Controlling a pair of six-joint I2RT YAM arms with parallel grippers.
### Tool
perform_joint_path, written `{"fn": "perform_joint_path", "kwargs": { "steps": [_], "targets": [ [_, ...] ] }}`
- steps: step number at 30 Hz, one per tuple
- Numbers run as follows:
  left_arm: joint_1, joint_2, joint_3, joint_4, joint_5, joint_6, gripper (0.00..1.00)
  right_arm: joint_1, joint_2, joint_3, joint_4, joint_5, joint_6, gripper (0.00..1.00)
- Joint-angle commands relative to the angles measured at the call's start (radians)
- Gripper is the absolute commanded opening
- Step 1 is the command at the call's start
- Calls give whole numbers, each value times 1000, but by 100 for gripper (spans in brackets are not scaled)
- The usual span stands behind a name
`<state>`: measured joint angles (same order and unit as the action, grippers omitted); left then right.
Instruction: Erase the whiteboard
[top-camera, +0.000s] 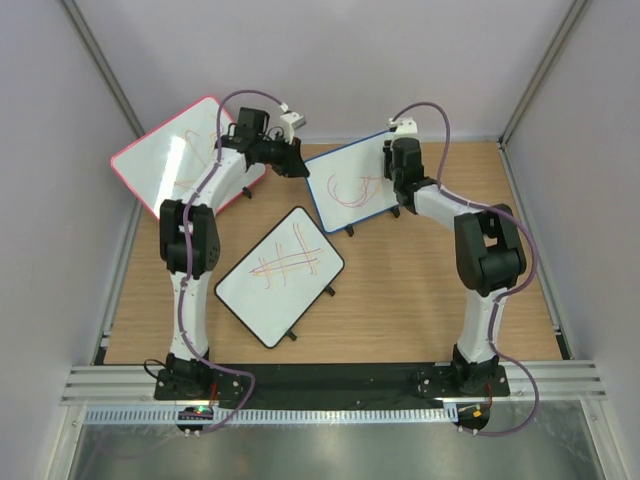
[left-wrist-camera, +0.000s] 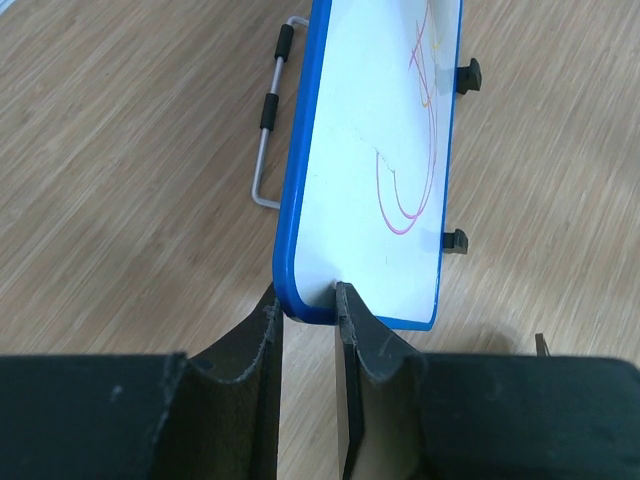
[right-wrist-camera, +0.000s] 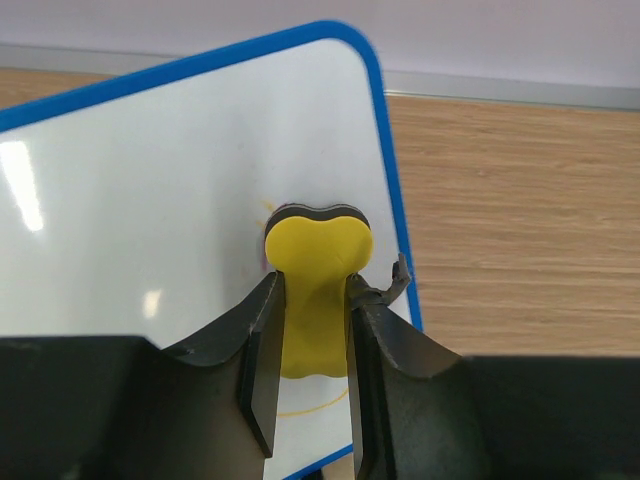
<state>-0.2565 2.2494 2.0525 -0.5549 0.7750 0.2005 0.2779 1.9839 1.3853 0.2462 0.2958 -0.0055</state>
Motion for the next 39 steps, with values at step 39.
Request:
{"fn": "perform_joint_path", "kwargs": {
  "steps": [39],
  "targets": [
    [-13, -37, -5, 13, -36, 125, 0, 119, 56, 171, -41, 9, 136, 1]
  ]
}}
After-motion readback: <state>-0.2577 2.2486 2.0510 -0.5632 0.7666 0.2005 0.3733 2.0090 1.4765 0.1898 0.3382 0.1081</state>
